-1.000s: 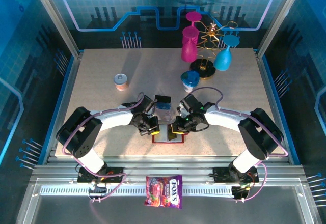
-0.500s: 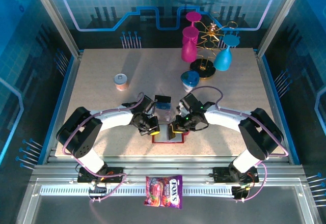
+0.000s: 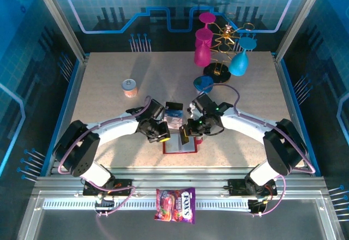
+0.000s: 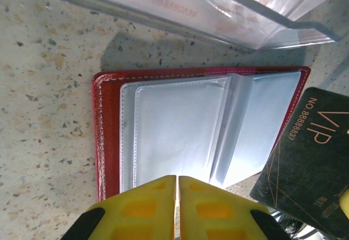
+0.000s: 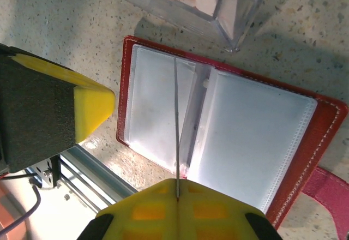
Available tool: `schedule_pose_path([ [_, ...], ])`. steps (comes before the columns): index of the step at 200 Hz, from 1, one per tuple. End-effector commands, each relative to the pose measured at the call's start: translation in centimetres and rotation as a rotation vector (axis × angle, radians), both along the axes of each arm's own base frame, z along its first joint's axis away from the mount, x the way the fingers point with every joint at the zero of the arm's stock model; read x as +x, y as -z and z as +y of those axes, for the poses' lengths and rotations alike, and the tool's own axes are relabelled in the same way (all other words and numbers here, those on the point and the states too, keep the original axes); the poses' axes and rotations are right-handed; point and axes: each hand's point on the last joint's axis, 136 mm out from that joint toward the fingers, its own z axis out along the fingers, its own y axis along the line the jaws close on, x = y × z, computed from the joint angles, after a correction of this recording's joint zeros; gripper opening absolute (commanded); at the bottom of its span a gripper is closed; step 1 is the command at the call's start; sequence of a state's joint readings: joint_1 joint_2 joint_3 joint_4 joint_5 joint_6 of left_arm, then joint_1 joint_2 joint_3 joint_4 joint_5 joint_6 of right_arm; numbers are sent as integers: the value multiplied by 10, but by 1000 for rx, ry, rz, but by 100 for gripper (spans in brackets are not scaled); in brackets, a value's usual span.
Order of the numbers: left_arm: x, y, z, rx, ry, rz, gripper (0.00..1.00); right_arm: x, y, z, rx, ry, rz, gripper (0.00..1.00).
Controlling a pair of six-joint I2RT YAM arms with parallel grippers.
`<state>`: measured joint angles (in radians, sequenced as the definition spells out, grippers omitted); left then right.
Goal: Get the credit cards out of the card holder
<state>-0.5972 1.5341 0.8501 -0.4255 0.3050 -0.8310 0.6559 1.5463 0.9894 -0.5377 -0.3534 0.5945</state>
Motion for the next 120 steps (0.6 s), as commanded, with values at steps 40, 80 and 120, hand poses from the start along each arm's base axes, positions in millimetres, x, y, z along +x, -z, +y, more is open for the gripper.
schedule_pose_path([
  [40,1,-7,25,23,-70,-22,13,2,-20,-11,-158,-372,-210,1],
  [80,-1,-7,35,24,-95,-30,12,9,-18,-12,-222,-585,-273,1],
  [120,-3,-10,46,23,-127,-51,12,10,-13,-15,-277,-815,-302,0],
])
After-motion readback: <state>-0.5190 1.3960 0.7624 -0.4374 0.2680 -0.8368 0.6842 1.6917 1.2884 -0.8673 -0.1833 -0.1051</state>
